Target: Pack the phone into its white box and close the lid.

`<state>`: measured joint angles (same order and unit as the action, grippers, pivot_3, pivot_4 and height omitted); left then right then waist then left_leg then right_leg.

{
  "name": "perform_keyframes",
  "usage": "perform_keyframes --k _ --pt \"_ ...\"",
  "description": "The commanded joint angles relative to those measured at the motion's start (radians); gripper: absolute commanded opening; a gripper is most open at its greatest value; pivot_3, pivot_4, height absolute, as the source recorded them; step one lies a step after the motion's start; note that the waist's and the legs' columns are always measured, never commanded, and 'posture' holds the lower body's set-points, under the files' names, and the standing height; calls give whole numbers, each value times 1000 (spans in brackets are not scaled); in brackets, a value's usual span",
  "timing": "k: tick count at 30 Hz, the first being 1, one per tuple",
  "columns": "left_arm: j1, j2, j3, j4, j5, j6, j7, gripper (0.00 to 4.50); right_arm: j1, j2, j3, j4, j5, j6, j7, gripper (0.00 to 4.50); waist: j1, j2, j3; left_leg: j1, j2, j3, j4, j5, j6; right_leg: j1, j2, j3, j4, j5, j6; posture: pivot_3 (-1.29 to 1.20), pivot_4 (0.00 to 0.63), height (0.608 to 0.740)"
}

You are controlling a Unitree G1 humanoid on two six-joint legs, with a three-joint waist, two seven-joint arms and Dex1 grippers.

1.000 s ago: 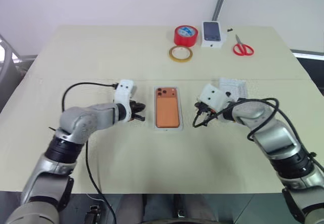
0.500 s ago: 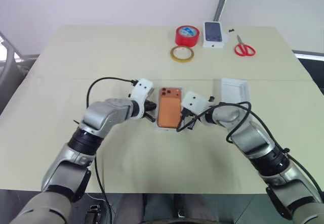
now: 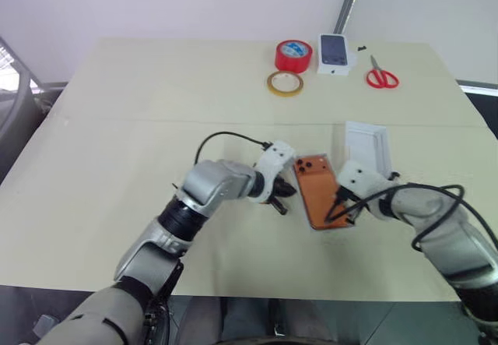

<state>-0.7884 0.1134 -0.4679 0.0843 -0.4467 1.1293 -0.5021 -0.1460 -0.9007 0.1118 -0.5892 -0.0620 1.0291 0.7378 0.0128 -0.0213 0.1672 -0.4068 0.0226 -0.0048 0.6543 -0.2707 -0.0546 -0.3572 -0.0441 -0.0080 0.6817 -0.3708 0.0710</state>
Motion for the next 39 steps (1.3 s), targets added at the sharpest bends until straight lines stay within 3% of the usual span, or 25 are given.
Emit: perform_keyframes --k 1,14,20,23,27,32,39 --pt "-16 -84 -65 -5 -16 -12 -72 68 66 -14 -52 -129 61 -21 35 0 1 1 0 0 0 0 0 0 0 0 0 0 0 0 0 0 150 740" --pt "2 -90 -31 -17 18 23 -105 68 158 -31 -104 -130 55 -38 0 0 0 1 -1 1 0 0 0 0 0 1 0 0 0 0 0 0 150 740" --pt "23 23 119 -88 -11 62 -115 68 197 -132 -296 -113 112 -49 95 0 -3 2 0 1 0 0 0 0 0 1 0 0 0 0 0 0 150 740" --pt "43 87 192 -128 -26 58 -121 0 171 -153 -371 -101 156 -37 128 905 -9 2 0 1 1 0 0 0 0 1 1 0 1 0 0 0 150 740" --pt "92 190 212 -177 11 -95 -164 0 -59 -47 -370 -38 253 130 67 2880 -13 2 0 2 2 0 0 0 0 1 2 1 1 0 0 0 150 740" --pt "201 284 222 -238 52 -414 -303 0 -407 179 -300 161 235 465 -133 2880 -22 3 -1 2 2 0 -1 1 -1 0 1 1 1 0 0 0 150 740" --pt "319 391 236 -293 60 -606 -442 0 -612 291 -300 466 196 574 -303 2880 -21 3 0 0 1 2 -1 1 -1 -2 0 1 2 0 0 0 150 740"
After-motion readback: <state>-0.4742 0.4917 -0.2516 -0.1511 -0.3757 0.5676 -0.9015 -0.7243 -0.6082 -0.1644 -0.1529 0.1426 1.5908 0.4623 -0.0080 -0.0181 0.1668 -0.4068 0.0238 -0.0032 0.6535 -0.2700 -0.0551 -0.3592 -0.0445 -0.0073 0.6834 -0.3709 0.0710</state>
